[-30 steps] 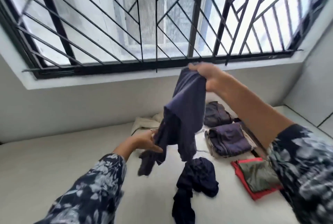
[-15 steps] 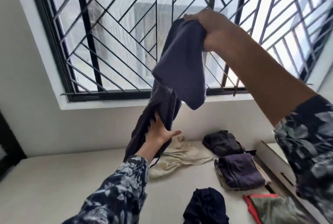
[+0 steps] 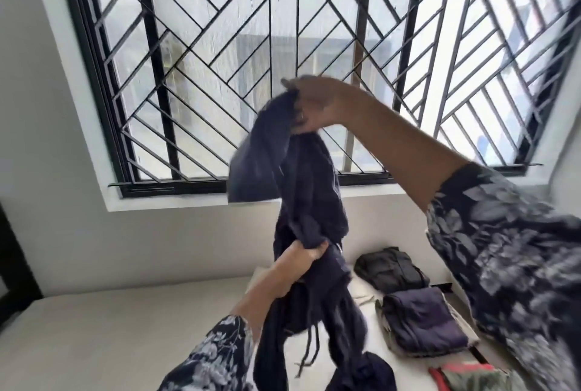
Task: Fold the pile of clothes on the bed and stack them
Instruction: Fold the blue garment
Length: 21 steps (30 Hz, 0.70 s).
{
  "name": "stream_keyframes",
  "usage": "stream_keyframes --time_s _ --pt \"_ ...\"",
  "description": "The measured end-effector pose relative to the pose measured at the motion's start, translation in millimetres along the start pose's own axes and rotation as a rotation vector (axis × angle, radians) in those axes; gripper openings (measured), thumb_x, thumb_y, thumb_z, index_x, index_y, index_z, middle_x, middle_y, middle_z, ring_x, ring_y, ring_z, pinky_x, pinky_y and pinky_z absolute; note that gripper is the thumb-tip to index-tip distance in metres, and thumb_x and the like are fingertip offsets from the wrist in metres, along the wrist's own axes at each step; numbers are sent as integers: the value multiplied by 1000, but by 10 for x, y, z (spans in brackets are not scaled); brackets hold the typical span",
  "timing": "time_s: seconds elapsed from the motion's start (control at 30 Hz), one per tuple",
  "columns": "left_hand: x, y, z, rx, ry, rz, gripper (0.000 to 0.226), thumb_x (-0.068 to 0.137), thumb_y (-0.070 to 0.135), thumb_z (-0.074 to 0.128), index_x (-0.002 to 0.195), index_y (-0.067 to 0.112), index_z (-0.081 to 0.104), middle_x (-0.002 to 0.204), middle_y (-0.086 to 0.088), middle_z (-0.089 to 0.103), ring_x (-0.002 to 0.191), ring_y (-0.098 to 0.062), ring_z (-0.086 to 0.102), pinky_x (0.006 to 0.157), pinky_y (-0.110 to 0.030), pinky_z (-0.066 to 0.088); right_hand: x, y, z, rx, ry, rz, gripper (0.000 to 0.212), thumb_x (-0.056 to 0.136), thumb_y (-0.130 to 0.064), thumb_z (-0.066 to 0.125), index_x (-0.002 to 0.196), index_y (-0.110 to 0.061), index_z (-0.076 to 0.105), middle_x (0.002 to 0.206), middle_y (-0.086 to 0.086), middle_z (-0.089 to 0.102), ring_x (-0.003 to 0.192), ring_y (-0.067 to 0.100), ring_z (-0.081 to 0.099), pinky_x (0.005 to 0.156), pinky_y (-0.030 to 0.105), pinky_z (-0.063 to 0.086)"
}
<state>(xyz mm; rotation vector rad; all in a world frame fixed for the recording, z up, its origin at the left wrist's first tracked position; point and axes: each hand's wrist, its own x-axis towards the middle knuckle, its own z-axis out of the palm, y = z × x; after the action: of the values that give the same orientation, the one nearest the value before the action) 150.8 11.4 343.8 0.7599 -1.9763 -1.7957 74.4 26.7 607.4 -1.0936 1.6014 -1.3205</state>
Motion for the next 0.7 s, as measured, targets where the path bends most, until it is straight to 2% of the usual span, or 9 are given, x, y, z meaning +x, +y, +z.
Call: stream_keyframes --time_s 0.07,0.13,0.2,0.27,0.37,0.43,0.57,0.63,0.7 --pt "43 175 72 -194 -135 95 25 98 28 52 113 15 66 111 -10 69 97 -20 65 75 -31 53 -95 222 -121 -342 -143 86 43 96 -54 40 99 -13 52 91 9 62 84 25 59 85 40 46" --pt "90 305 134 -412 -163 125 29 99 20 48 111 -1 64 106 -21 68 88 -25 66 72 -29 55 -235 438 -230 -606 -155 101 56 95 -57 37 118 -10 57 111 11 65 101 29 62 85 38 47" --pt "124 392 187 -552 -59 107 27 99 18 46 98 -2 65 82 -14 72 68 -18 68 60 -25 56 -434 711 -305 -883 -37 7 60 97 -52 36 122 -2 58 118 13 61 109 30 59 93 40 46" --pt "181 424 241 -702 -6 112 27 100 19 43 92 3 64 75 -13 70 62 -18 68 58 -28 57 -585 1024 -427 -1034 158 -99 61 98 -51 36 114 3 60 109 15 61 102 29 59 90 37 45" --pt "238 462 288 -937 -26 43 36 101 27 38 100 3 66 90 -20 70 74 -26 69 72 -37 58 -808 1505 -565 -863 435 -129 59 92 -60 40 84 -5 60 79 6 61 72 20 57 79 40 52" --pt "280 483 373 -1010 -57 -26 42 102 31 36 114 0 61 97 -21 70 78 -28 70 67 -37 59 -902 1770 -551 -811 414 -82 60 86 -68 38 72 -11 52 69 1 55 61 14 50 70 35 50" --pt "354 529 602 -1067 39 -61 41 101 28 40 127 0 52 99 -24 67 67 -31 71 49 -36 57 -778 2242 -527 -843 411 -76 63 79 -64 59 119 -15 55 113 3 61 108 20 57 94 31 44" --pt "382 570 641 -1096 69 -70 37 101 28 40 122 2 55 83 -19 71 59 -29 70 44 -34 55 -710 2308 -618 -720 443 -135 58 79 -50 67 126 -18 53 114 2 65 109 19 59 96 34 46" --pt "376 612 607 -1040 86 -79 36 102 30 39 121 6 58 80 -13 72 65 -26 70 51 -31 55 -637 2289 -700 -678 411 -186 52 75 -44 68 123 -24 56 108 -3 69 103 15 63 92 36 50"
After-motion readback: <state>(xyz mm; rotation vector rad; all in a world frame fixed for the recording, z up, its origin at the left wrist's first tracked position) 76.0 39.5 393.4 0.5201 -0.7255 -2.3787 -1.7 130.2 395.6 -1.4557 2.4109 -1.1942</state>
